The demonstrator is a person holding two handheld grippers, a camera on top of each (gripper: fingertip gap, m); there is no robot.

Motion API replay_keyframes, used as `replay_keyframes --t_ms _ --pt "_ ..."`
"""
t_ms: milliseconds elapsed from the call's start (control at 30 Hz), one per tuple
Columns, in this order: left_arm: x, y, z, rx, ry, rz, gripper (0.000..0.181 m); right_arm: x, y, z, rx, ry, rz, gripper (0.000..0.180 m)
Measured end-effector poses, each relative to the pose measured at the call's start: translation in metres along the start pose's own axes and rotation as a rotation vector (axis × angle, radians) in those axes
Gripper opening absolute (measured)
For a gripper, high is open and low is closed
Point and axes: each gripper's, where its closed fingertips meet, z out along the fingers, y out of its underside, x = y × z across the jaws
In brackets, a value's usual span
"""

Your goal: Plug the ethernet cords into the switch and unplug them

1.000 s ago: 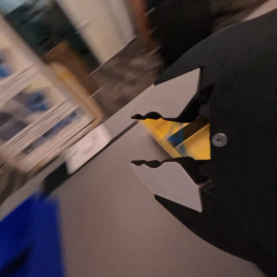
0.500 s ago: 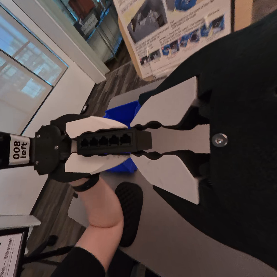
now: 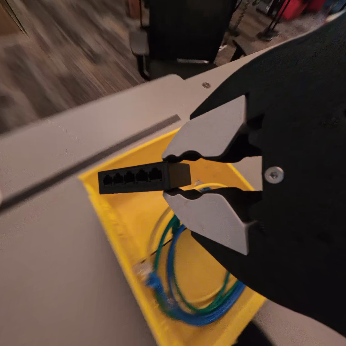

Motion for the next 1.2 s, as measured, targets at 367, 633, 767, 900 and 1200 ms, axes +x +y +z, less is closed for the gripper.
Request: replay_keyframes --t_ms 367,633,767,900,1200 --pt "0.002 -0.001 -0.007 -0.027 -0.031 0.043 0.022 -0.012 0.05 0.1 -0.201 -0.385 -0.052 0.029" --pt "-0.034 0.002 -0.034 -0.018 -0.217 -0.044 0.038 0.005 0.068 0.087 -0.278 -0.26 -0.029 0.032" --pt "-0.078 0.044 -0.074 -0.171 -0.468 -0.206 0.06 0.046 0.053 0.03 -0.042 0.047 0.335 0.049" --pt "-0.127 0.121 -0.12 -0.444 -0.776 -0.491 0.098 0.0 0.086 -0.023 0.03 0.026 0.942 0.058" --pt "-0.127 0.216 -0.151 -0.824 -0.832 -0.668 0.087 -0.043 0.181 0.001 -0.236 -0.083 1.089 0.037"
